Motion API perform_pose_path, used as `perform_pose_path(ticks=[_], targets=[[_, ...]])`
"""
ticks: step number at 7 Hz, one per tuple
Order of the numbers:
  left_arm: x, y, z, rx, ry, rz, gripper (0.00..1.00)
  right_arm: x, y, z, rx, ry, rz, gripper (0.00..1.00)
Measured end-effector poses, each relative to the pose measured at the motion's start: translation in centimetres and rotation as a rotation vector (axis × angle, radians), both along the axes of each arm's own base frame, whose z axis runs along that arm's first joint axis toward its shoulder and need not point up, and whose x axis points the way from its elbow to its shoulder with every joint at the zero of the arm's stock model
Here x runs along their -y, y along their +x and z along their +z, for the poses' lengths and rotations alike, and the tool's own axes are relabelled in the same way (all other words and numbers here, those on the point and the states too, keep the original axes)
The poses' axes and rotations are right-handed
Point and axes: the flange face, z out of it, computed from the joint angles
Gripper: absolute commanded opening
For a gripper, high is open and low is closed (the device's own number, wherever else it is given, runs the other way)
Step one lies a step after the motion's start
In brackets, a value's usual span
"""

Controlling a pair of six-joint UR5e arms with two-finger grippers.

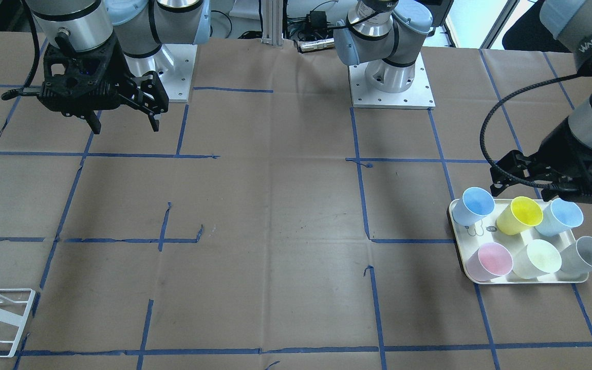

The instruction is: Transfer IKEA cup to right arm and place on rack

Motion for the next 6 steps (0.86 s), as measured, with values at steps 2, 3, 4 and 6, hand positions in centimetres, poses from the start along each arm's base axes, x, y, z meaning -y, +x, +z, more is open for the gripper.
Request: perform_pose_path(ticks=[2, 3, 4, 6], targets=[[1.6, 1.5, -2.5, -0.001, 0.001, 0.038, 0.99, 0.0, 0.0, 0.0, -0.001, 0.002, -0.003, 1.0], [2.4, 1.5, -3.7, 0.0, -0.005, 0.062, 0.99, 0.0, 0.0, 0.0, -0.002, 0.002, -0.006, 1.0], [3.1, 1.0, -5.1, -0.001, -0.006, 0.075, 0.99, 0.0, 0.0, 0.0, -0.002, 0.002, -0.006, 1.0], [3.8, 0.2, -7.3, -0.009, 0.016, 0.081, 0.99, 0.0, 0.0, 0.0, -0.002, 0.001, -0.002, 1.0]])
